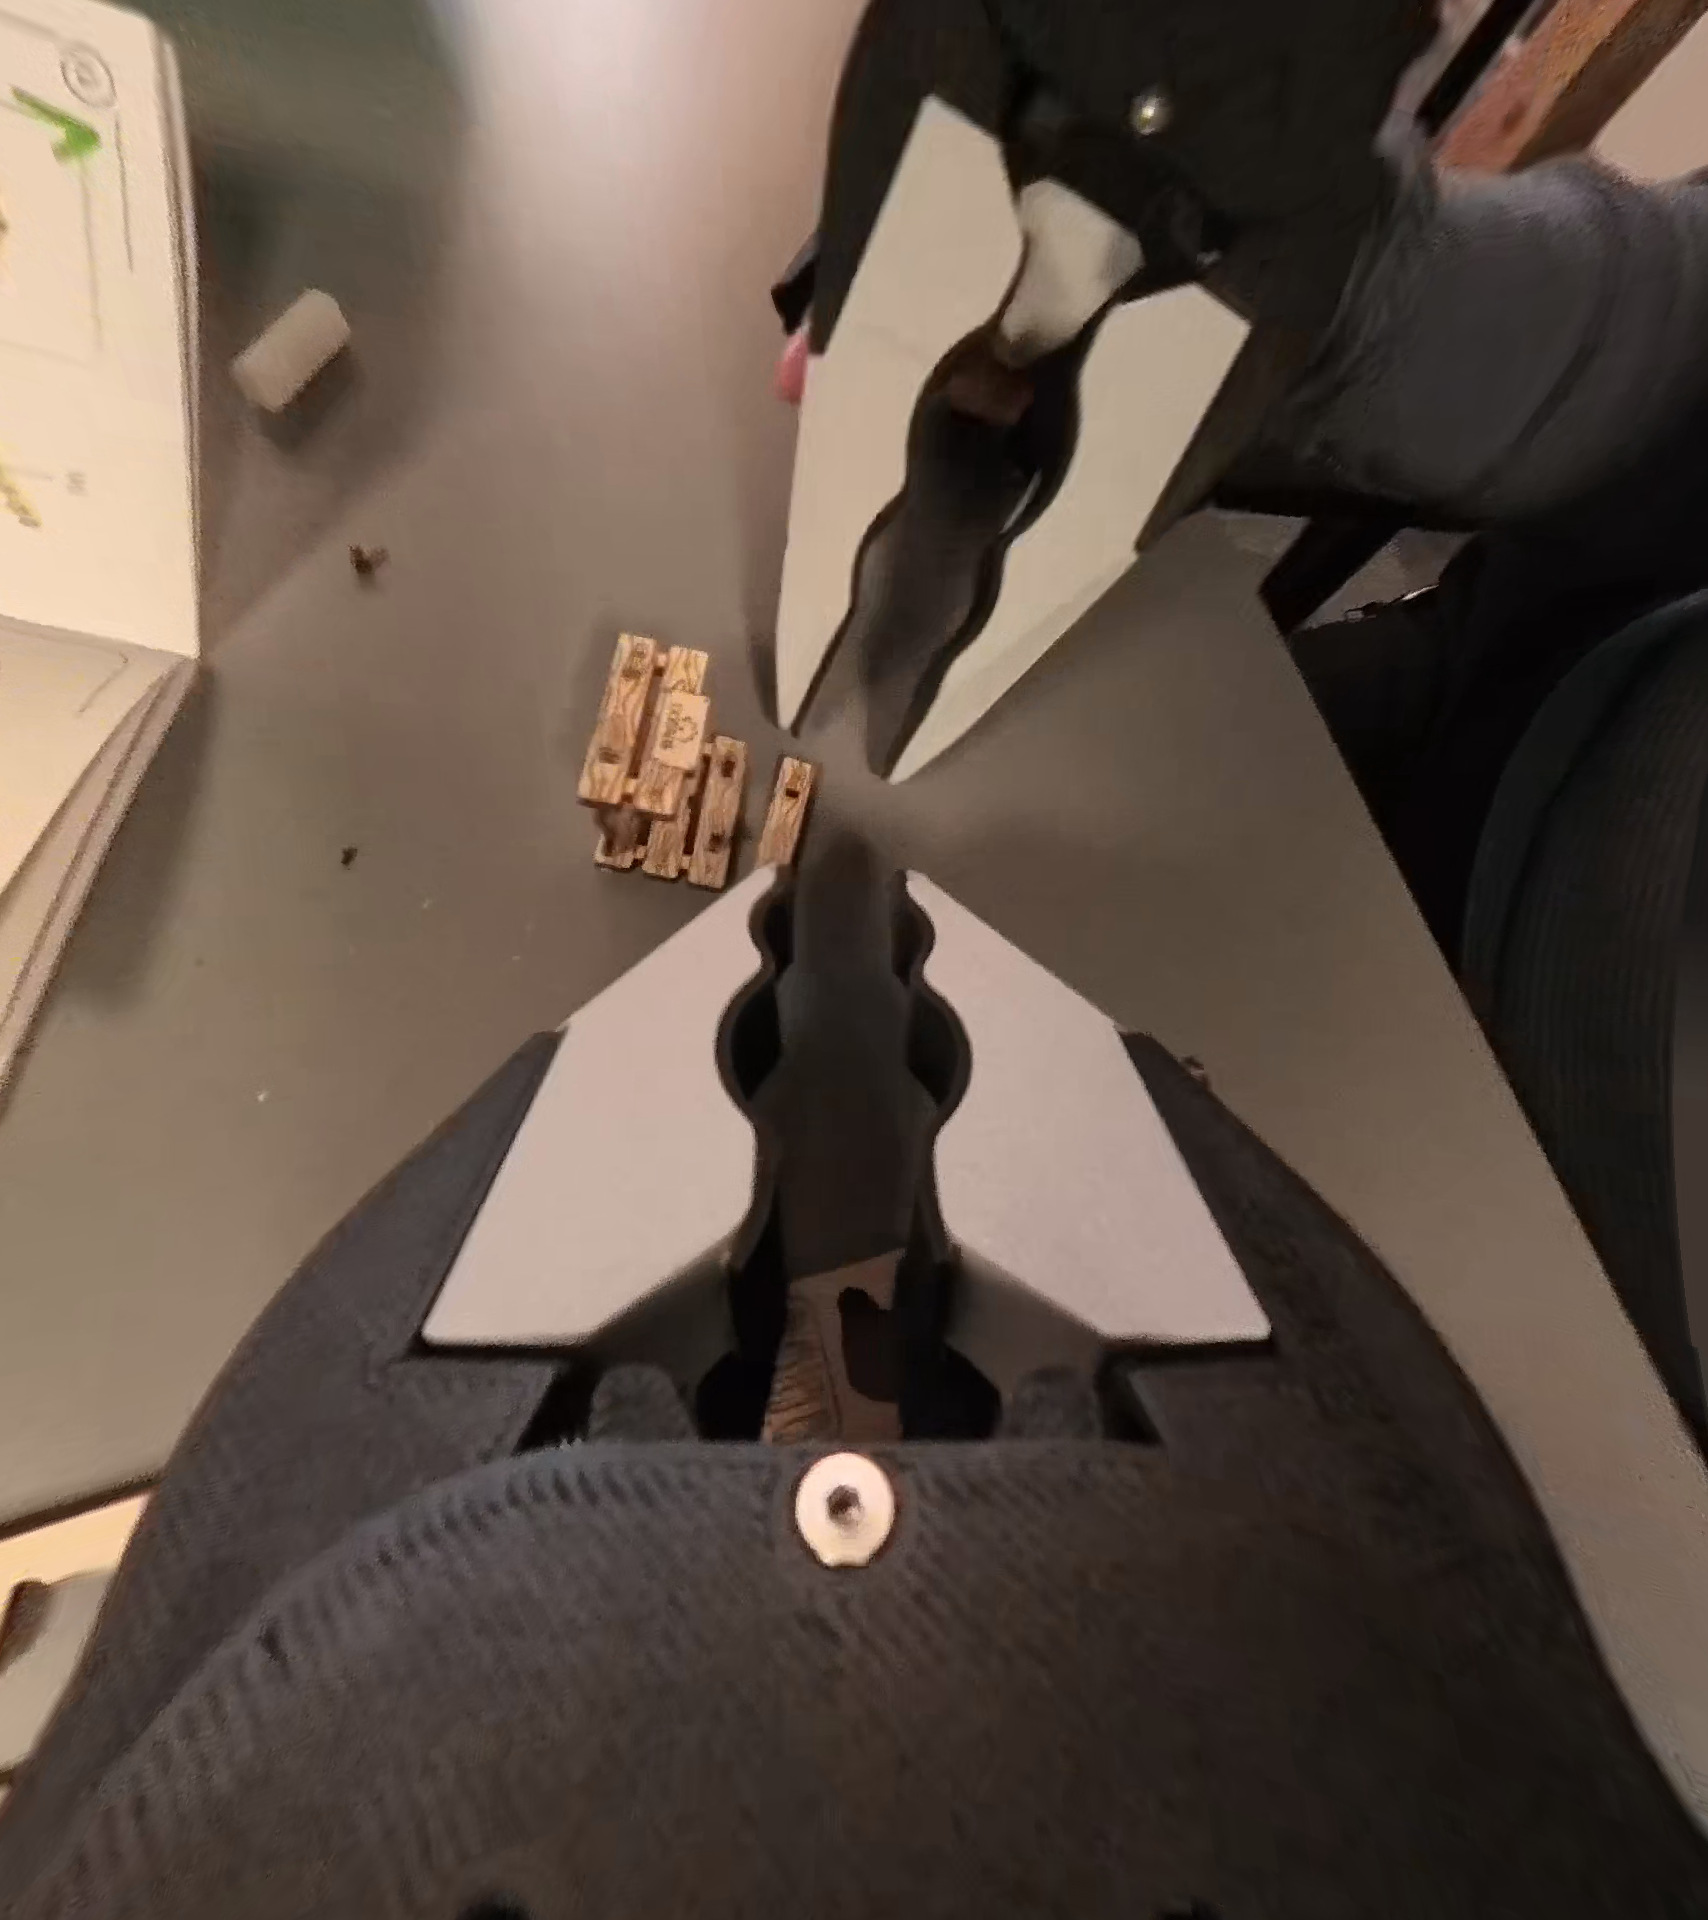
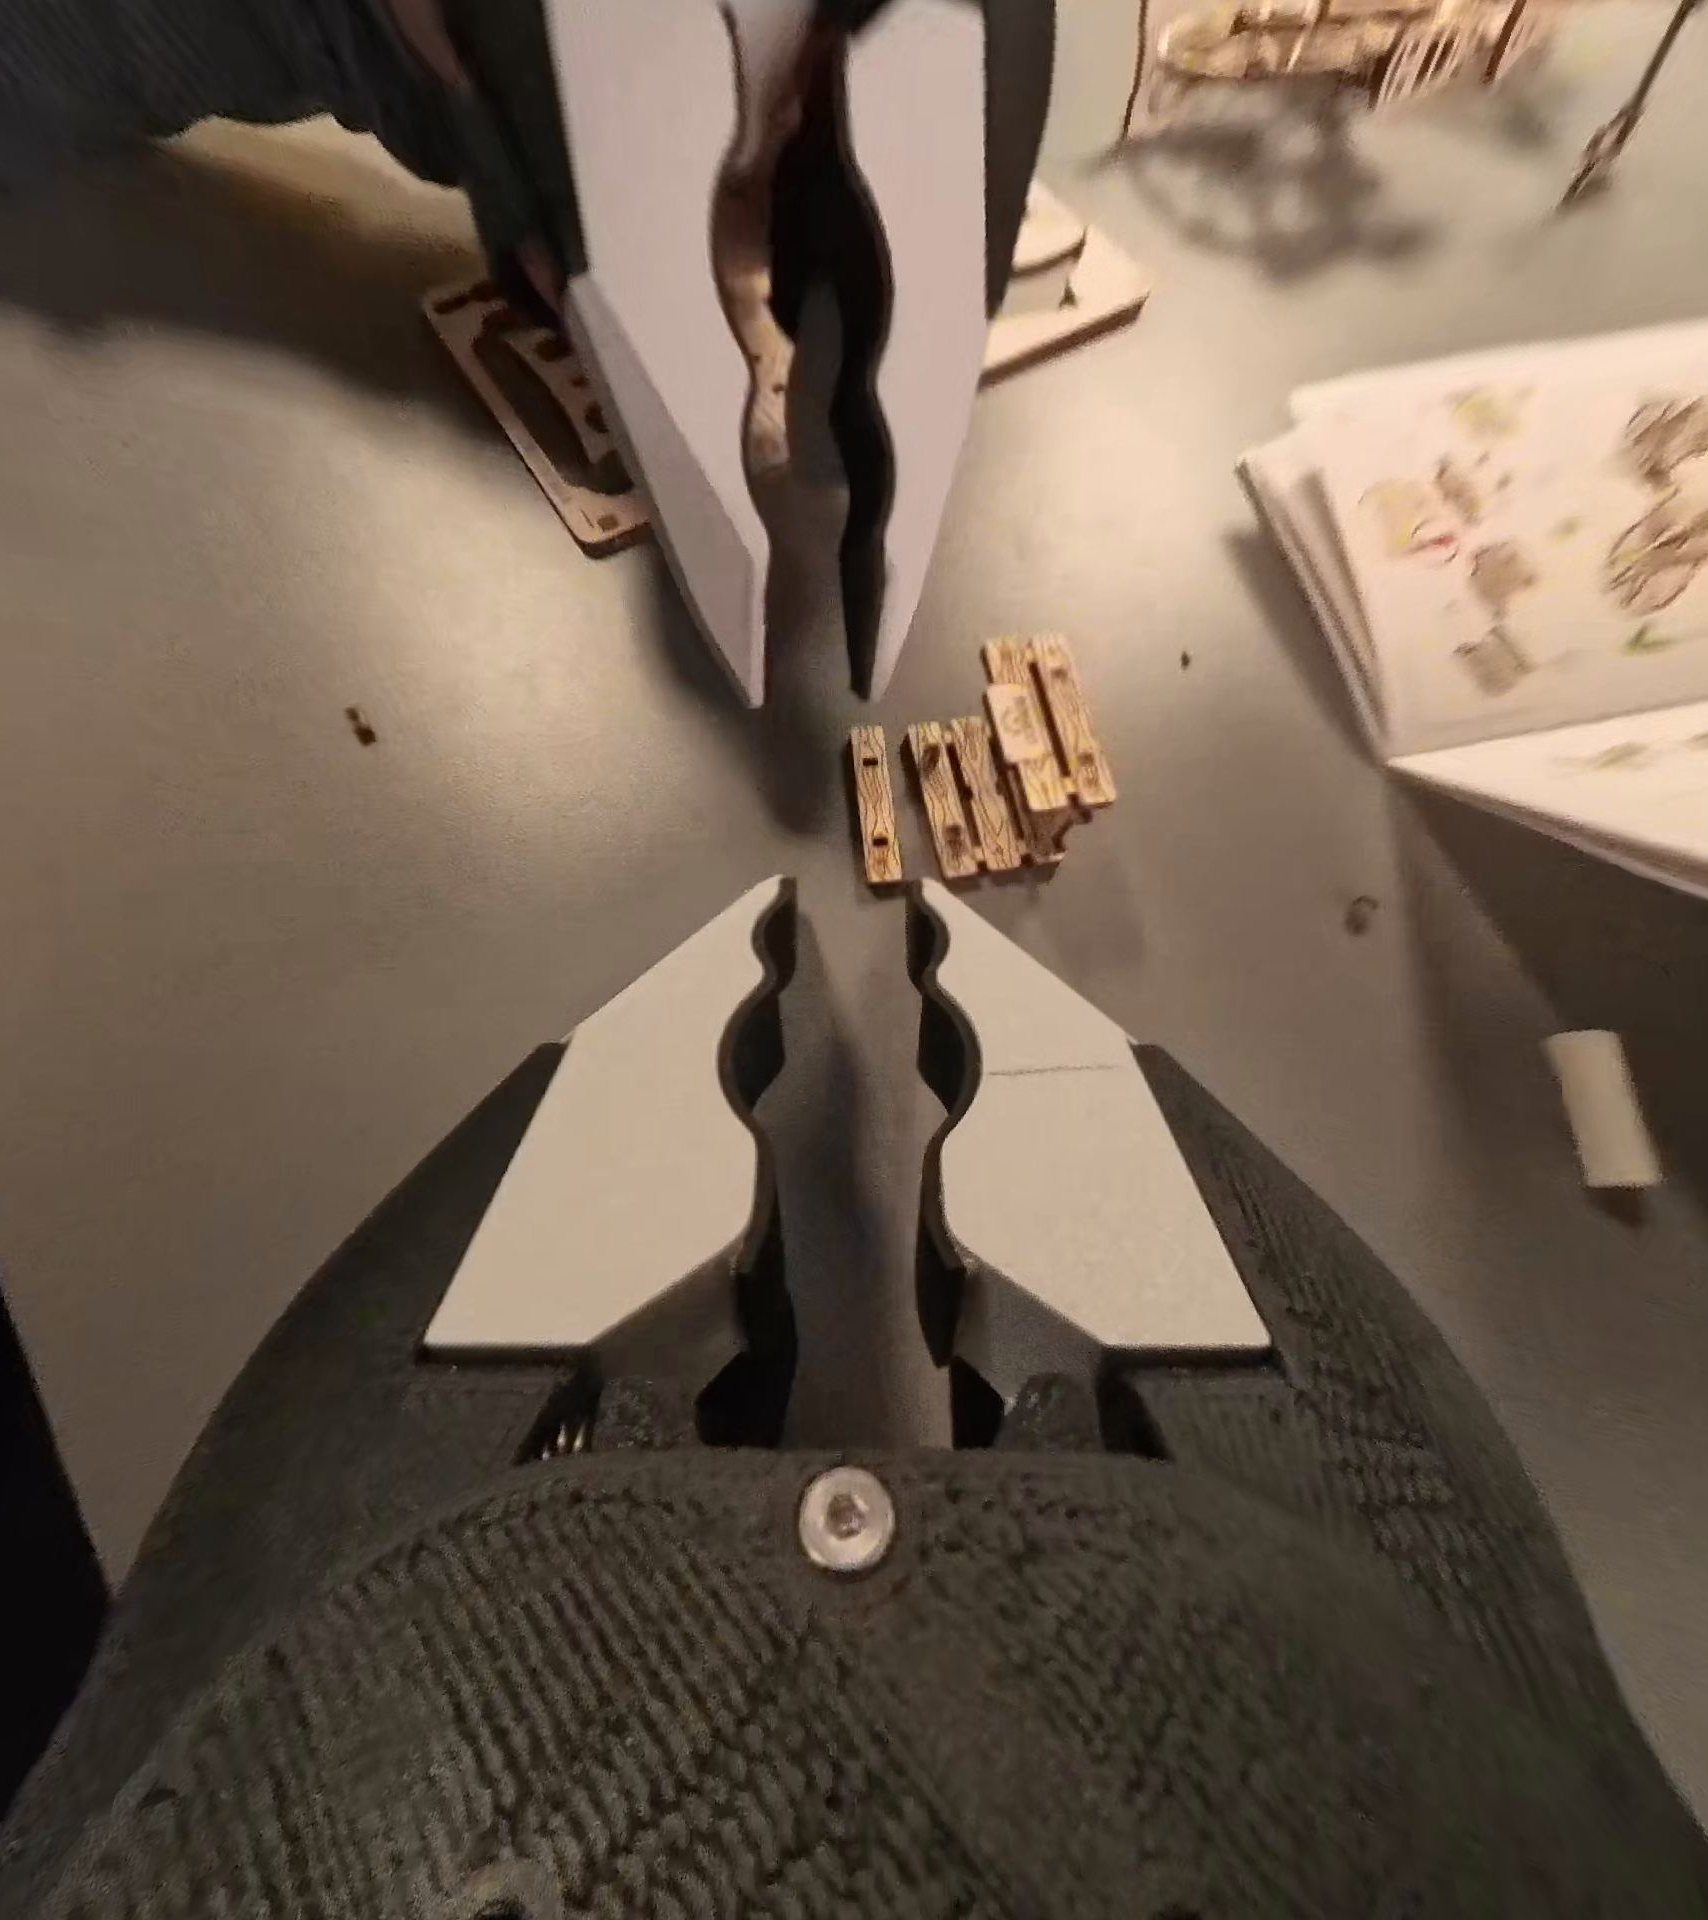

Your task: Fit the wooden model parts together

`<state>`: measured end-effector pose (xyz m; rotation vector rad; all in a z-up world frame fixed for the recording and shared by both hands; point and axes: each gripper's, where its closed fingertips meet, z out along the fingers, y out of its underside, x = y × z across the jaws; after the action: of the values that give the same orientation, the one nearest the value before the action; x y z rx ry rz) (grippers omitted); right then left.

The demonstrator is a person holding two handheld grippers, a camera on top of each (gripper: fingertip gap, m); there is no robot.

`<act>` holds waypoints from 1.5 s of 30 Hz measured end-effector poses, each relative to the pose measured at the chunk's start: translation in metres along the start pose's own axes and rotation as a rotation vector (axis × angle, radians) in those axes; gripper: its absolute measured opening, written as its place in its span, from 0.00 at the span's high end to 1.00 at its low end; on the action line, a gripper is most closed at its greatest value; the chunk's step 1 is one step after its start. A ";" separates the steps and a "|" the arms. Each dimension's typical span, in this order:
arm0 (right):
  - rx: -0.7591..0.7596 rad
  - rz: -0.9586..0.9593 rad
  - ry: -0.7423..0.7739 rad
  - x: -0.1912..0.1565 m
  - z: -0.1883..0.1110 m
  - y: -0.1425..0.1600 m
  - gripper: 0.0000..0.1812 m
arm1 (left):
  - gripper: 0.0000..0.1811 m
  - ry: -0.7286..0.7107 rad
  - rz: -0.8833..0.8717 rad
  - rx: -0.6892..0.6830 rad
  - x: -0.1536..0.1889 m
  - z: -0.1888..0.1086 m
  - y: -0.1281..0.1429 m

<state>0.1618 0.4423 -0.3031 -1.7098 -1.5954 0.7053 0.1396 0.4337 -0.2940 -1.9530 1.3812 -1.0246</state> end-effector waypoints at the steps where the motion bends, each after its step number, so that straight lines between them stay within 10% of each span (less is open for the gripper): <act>1: -0.021 0.027 -0.019 0.000 0.002 0.003 0.89 | 0.91 -0.033 0.024 -0.008 -0.003 0.000 0.000; 45: 0.050 -0.033 -0.101 0.019 0.003 -0.010 0.98 | 0.98 -0.134 0.120 -0.006 -0.023 0.003 -0.006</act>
<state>0.1551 0.4614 -0.2960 -1.6312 -1.6569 0.8203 0.1413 0.4576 -0.2976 -1.8815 1.4092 -0.8204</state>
